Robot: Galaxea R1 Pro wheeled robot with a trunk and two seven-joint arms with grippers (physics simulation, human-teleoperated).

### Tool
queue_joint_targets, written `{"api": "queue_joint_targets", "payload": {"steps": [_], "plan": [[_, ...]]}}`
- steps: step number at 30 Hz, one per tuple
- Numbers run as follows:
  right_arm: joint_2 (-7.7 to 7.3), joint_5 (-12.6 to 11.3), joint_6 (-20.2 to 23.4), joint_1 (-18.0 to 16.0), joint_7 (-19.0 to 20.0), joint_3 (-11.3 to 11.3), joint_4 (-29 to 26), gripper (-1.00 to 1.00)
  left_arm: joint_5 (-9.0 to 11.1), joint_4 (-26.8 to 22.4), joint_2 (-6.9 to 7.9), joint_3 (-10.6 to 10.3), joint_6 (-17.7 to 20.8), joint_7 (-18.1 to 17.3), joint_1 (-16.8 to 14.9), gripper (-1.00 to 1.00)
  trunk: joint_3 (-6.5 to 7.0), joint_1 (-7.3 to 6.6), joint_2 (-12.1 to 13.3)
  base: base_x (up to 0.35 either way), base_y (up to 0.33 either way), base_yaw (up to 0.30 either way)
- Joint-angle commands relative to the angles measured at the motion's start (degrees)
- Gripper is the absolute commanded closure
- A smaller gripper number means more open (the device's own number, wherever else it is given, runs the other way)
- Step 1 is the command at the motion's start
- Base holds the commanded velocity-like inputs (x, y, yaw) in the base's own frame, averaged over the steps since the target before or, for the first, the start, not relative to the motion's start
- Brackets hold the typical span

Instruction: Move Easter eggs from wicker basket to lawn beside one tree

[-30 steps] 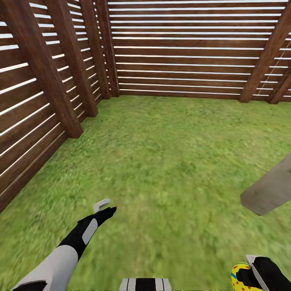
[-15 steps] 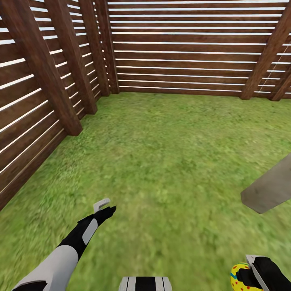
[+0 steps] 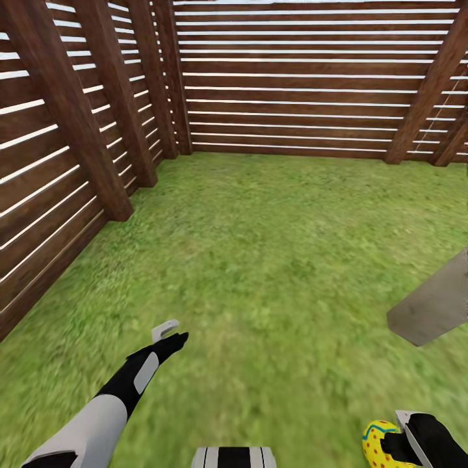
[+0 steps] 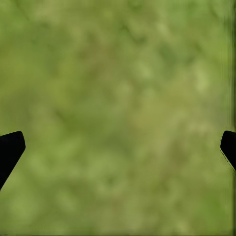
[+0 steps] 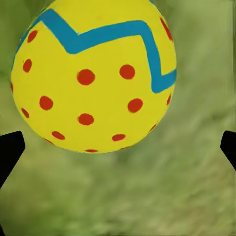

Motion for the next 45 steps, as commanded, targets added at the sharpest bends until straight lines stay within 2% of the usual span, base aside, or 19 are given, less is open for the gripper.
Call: {"api": "queue_joint_targets", "payload": {"steps": [1,15,17,19,36,45], "plan": [[0.01,0.2,0.3,0.0,0.3,-0.2,-0.1,-1.0,0.4,-0.1,-0.06,0.4,0.4,-0.2,0.0,-1.0,0.18,-0.03,0.0,0.0,0.0,0.0],[0.05,0.2,0.3,0.0,0.3,-0.2,-0.1,-1.0,0.2,-0.1,-0.77,0.3,0.8,0.0,0.0,-1.0,3.29,-0.39,0.2,-0.012,-0.006,0.0],[0.09,0.2,0.3,0.0,0.3,-0.2,0.0,-1.0,-1.2,-0.1,-0.91,0.3,0.9,-0.1,0.0,-1.0,3.73,-0.45,0.2,-0.279,-0.101,0.0],[0.04,0.2,0.3,0.0,0.3,-0.2,0.0,-1.0,-1.6,1.0,-0.92,0.3,0.8,-0.1,0.0,-1.0,4.17,-0.5,0.2,-0.325,-0.097,0.0],[0.01,0.2,0.3,0.0,0.3,-0.2,0.1,-1.0,-1.7,1.9,-1.24,0.3,0.6,-0.2,0.0,-1.0,7.94,-0.94,0.5,-0.337,-0.098,0.0],[0.01,0.2,0.4,0.0,0.3,-0.2,0.1,-1.0,-1.7,1.9,-1.22,0.3,0.6,-0.2,0.0,-1.0,9.93,-1.17,0.6,-0.126,-0.037,0.0]]}}
